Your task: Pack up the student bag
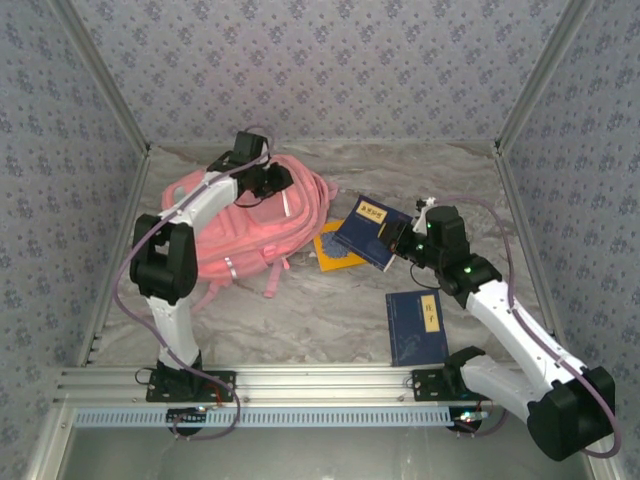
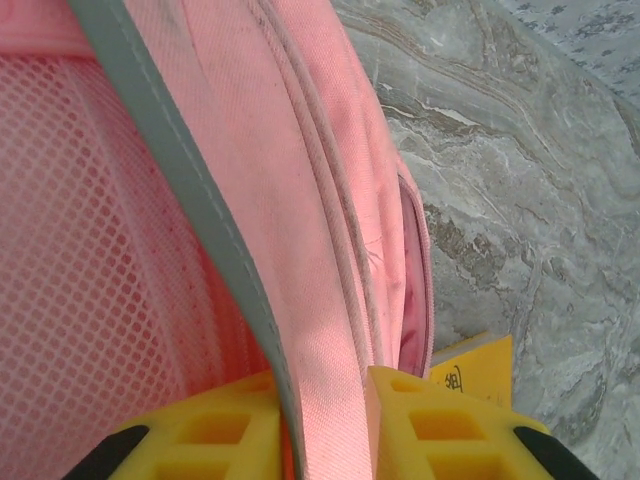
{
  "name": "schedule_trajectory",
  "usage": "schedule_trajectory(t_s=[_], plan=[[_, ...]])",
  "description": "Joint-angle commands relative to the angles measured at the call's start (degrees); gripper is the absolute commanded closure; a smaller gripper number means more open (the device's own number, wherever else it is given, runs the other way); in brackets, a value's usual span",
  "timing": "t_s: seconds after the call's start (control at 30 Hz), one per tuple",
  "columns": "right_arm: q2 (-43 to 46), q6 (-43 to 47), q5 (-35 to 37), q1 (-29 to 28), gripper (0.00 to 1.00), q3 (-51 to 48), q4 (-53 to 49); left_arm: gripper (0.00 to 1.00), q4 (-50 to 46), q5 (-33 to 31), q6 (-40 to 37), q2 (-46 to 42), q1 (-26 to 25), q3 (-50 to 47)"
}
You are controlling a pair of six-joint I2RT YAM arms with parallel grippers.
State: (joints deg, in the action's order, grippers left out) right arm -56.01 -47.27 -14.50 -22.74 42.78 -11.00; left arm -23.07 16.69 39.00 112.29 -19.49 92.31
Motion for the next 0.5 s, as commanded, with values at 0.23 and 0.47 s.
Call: schedule_trajectory(t_s=[0.23,0.47], plan=[[0.1,0.9,-0.8,0.2,1.0,0.7,1.7,0.71,-9.0,-3.5,-3.8,8.0,0.1,10.2],[1.1,0.6,3.1,-0.2,1.0,0.5,-0.7,1.0,-14.5,-3.1,-7.4,9.5,0.0,14.9]])
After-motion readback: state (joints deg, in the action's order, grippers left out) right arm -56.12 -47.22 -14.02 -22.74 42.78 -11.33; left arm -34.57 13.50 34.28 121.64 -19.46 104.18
